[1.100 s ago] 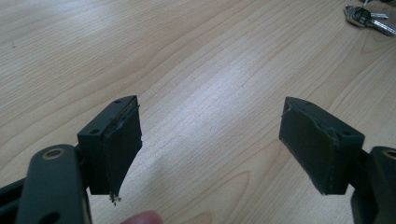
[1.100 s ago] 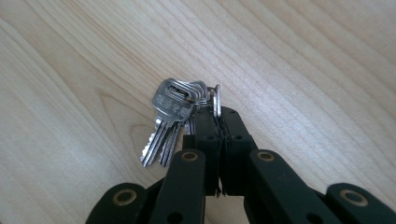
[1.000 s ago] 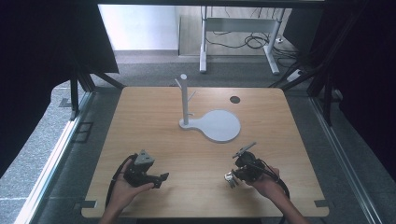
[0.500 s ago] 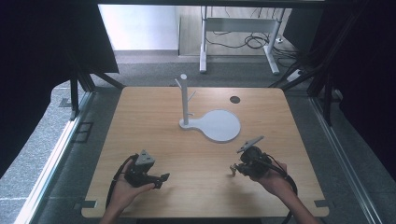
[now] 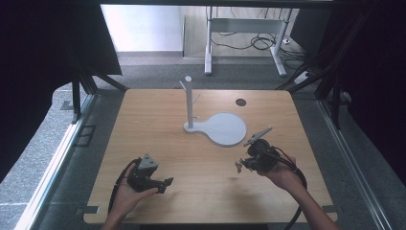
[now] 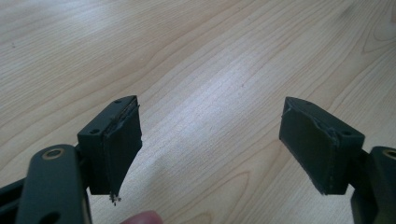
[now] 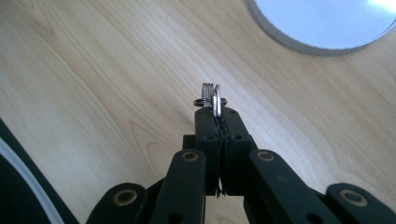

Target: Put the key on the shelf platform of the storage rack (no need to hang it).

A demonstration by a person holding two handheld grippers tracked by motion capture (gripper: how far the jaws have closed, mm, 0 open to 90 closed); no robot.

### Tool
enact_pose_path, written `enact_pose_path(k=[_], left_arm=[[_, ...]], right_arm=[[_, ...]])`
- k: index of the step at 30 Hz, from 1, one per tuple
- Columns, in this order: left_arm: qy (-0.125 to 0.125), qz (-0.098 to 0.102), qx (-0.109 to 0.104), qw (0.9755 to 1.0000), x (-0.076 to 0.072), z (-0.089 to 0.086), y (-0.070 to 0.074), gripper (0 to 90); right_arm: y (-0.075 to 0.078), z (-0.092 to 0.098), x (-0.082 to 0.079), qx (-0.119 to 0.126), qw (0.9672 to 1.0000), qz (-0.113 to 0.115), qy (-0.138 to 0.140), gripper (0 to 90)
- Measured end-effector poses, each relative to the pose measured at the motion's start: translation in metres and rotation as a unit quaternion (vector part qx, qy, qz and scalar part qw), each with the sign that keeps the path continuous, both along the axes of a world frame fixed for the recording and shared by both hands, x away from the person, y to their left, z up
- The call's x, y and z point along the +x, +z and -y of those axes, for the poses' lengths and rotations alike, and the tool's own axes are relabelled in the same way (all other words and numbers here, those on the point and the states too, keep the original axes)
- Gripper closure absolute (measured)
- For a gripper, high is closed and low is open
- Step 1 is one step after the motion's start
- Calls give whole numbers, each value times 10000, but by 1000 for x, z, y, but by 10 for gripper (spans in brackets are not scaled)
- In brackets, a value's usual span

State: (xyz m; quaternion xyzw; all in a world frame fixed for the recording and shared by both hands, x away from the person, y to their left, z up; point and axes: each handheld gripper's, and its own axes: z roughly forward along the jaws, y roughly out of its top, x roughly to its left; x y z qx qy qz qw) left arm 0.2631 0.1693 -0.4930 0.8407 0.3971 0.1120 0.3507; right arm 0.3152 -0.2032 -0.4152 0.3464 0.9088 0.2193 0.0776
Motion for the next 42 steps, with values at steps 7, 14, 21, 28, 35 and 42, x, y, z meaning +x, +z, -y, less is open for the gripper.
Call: enact_pose_path(k=[7,14,21,28,35,42], left_arm=[[17,-22,-27,10000,0,0,0,213],[18,-19,-38,10000,0,-1,-1,213],[23,-21,-35,10000,0,-1,-1,214],[9,-36,-19,10000,1,-1,-2,213],[17,-48,-29,10000,1,-1,-2,213],[13,-47,-29,10000,1,-1,-2,213]], right_arm=[[6,-5,13,-38,9999,-105,25,889],[7,-9,24,-109,9997,-209,26,889],[8,-10,30,-126,9996,-238,26,889],[9,-11,38,-113,9996,-244,-11,889],[13,-13,48,-100,9996,-240,-70,889],[15,-14,59,-74,9996,-227,-127,888]])
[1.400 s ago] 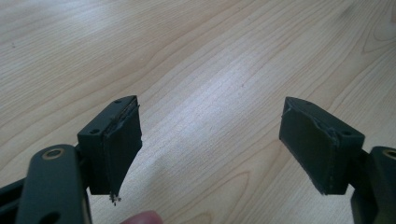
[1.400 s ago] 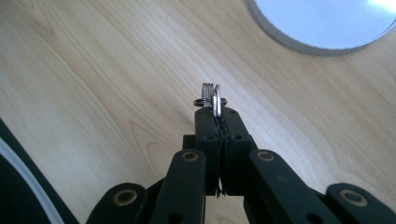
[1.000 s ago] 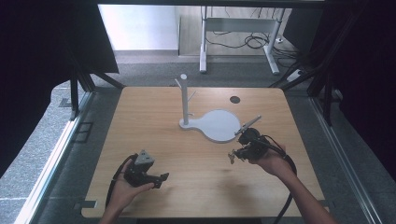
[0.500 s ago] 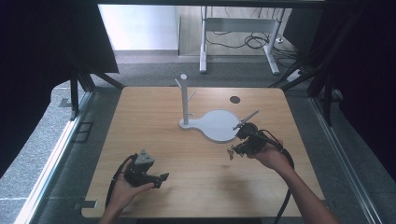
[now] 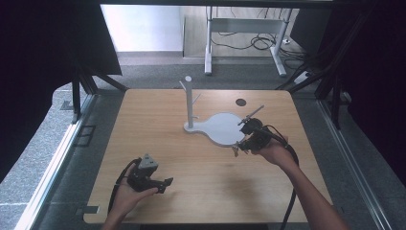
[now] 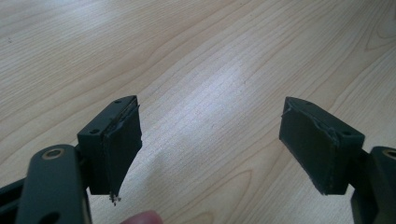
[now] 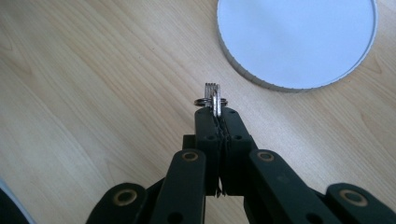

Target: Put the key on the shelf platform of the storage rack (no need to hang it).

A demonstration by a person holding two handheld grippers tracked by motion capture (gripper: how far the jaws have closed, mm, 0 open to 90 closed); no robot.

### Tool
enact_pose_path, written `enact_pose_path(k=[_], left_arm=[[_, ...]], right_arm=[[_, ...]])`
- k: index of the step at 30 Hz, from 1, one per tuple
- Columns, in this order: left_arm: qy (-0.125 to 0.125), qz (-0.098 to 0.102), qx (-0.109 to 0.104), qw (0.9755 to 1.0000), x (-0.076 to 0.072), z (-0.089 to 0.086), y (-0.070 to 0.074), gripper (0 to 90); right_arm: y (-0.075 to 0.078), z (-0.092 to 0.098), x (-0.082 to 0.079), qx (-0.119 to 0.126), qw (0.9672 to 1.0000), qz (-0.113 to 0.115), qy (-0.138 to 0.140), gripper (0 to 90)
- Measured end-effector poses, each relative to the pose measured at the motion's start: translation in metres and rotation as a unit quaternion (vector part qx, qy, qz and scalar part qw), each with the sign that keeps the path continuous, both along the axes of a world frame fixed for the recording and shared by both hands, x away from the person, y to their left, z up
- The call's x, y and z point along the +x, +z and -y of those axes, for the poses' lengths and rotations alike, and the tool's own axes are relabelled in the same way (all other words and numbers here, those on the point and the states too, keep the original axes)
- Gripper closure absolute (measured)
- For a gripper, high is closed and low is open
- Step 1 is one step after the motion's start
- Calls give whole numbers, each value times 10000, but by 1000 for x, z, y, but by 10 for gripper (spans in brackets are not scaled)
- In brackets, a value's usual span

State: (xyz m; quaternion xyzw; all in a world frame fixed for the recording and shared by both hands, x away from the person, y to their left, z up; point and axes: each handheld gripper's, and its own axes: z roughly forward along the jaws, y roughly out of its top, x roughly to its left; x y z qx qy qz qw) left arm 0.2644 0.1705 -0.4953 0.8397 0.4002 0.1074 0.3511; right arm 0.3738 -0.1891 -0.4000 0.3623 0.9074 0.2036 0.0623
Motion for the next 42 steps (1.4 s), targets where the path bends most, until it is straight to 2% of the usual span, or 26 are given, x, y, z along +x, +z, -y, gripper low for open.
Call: enact_pose_path(k=[42], left_arm=[[-62,-44,51,10000,0,4,-3,212]], right_arm=[[-4,-3,56,151,9987,-106,-480,888]])
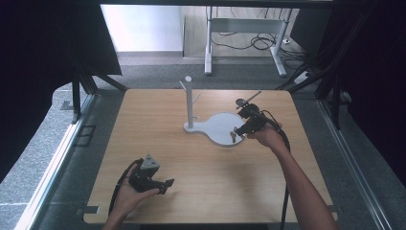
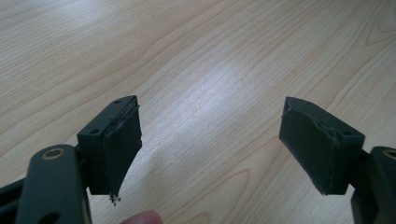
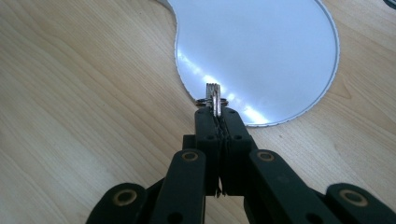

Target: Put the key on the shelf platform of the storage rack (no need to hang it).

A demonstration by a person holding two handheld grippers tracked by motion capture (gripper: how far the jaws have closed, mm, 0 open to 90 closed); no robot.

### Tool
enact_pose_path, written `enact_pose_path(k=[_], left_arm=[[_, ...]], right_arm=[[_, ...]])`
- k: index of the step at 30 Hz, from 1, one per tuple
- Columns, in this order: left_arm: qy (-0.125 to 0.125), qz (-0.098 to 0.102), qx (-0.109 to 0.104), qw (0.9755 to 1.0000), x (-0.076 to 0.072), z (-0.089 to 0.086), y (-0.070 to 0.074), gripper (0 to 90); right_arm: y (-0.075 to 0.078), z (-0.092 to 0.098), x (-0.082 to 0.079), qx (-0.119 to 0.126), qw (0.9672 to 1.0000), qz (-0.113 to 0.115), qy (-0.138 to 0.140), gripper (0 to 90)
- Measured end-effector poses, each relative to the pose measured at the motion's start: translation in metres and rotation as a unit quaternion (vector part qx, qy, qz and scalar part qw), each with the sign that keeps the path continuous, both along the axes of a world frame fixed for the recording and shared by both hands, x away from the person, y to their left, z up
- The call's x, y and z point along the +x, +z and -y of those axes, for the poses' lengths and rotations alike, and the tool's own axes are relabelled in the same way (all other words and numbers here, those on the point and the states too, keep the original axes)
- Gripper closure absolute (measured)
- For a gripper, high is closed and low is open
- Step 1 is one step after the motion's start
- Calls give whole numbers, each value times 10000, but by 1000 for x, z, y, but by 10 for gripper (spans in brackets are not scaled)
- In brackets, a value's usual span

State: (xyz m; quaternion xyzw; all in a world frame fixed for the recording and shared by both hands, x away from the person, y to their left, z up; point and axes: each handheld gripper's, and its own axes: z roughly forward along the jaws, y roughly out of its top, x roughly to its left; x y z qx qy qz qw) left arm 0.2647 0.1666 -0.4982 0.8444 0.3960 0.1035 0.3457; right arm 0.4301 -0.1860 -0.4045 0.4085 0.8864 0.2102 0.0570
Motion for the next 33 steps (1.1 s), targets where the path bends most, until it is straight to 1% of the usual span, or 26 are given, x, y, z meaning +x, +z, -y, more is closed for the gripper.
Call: enact_pose_path(k=[6,13,20,26,30,33], left_arm=[[1,-8,-4,10000,0,0,0,213],[-5,-17,9,10000,0,1,-1,213],[-8,-16,2,10000,0,0,-1,213],[-5,-10,-8,10000,0,-1,0,213],[-6,-20,-3,10000,0,-1,0,213],[-7,-19,-17,10000,1,-1,-1,212]], right_arm=[[-5,0,10,4,9999,-58,-122,888],[-4,-2,19,-19,9998,-53,-200,888],[-3,-4,25,7,9997,-32,-244,888],[-6,-7,31,27,9997,-72,-246,888],[-7,-11,35,-4,9997,-79,-250,888],[-8,-15,40,28,9996,-64,-290,888]])
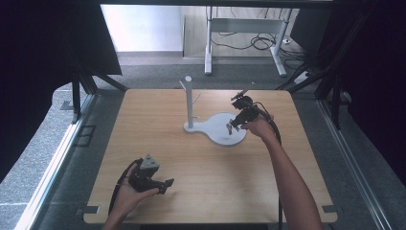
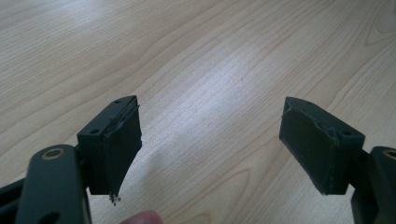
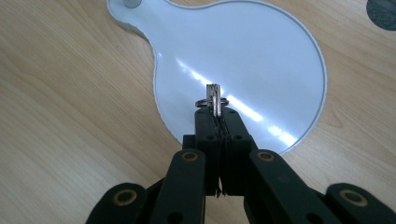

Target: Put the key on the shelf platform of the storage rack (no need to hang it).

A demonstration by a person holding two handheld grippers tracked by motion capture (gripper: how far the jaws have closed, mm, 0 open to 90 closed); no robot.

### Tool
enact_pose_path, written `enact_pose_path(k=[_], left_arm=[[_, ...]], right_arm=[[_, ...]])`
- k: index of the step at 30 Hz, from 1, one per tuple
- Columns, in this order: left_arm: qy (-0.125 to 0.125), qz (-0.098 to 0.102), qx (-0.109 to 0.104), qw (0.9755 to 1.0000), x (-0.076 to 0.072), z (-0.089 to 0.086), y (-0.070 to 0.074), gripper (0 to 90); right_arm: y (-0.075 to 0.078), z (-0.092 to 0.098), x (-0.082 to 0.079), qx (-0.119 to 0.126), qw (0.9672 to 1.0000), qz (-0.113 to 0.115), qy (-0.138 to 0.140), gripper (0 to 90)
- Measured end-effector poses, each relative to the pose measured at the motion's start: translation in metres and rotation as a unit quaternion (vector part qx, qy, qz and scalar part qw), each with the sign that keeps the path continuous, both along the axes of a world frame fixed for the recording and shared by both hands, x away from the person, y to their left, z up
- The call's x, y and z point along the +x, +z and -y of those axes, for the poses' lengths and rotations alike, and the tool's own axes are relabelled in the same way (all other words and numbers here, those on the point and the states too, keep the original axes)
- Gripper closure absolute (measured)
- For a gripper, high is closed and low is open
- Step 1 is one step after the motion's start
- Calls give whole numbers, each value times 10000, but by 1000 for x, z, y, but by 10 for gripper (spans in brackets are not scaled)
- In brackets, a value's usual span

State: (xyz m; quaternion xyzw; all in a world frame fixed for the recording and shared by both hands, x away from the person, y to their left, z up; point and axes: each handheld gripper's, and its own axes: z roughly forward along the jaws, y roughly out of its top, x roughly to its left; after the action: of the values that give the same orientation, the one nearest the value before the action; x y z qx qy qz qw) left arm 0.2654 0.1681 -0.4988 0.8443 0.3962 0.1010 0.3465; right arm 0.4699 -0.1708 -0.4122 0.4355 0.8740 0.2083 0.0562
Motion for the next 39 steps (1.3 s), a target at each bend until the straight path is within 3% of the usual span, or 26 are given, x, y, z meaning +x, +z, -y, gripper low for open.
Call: enact_pose_path(k=[14,21,39], left_arm=[[-10,-4,-2,10000,0,1,-1,211],[-6,-6,-4,10000,0,1,-1,211],[-21,-3,24,10000,0,2,-2,211]], right_arm=[[-20,-12,17,8,9998,16,-204,888],[-28,-11,21,28,9994,130,-321,887],[-59,-5,24,-66,9989,97,-453,878]])
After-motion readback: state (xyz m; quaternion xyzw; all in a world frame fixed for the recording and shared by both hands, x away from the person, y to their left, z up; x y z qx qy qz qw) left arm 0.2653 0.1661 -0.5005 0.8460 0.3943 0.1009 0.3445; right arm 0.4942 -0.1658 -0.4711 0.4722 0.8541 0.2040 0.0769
